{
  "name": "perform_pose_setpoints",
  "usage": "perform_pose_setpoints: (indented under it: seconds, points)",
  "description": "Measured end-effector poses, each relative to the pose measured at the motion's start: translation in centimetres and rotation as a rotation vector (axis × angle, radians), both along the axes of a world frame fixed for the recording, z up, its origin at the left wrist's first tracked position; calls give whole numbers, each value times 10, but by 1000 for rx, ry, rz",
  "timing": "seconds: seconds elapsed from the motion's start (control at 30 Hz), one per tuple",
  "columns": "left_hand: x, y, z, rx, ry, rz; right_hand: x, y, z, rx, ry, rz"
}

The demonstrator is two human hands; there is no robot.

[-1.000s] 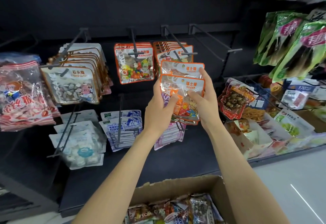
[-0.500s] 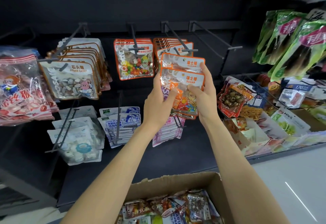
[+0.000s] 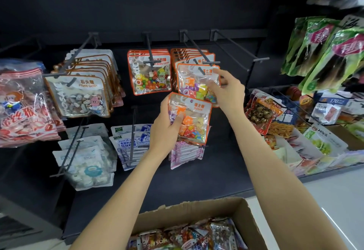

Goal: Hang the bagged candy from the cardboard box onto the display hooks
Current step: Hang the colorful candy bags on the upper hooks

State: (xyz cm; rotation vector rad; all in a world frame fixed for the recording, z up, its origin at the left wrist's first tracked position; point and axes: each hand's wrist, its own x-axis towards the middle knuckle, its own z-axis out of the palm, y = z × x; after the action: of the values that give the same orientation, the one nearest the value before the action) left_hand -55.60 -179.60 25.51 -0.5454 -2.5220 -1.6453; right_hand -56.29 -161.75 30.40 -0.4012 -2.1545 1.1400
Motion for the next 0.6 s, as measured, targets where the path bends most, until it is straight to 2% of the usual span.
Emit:
perform_pose_setpoints:
  seconds: [0.13,0.2,0.27,0.37,0.43,0.5,0.6]
  points:
    - [-4,-10,-1,32,-16,37,-24,-7,4,406,-46,-191]
    - [-6,-13,2,54,-8,49,-31,-11,8,496,-92,-231]
    - [-6,-15,5,61,19,61,-28,-12,6,496,-133,-243]
    - [-5,-18,7,86,30,76,3,-23,-11,235,-27,-180]
    - [-3,-17,7,98,36,76,34,-39,-23,-62,-13,3]
    - [2,-12,7,117,37,55,59,-52,-34,-291,-88,181]
    - [16,-5,10,97,29,2,73,-55,-49,-434,-46,230]
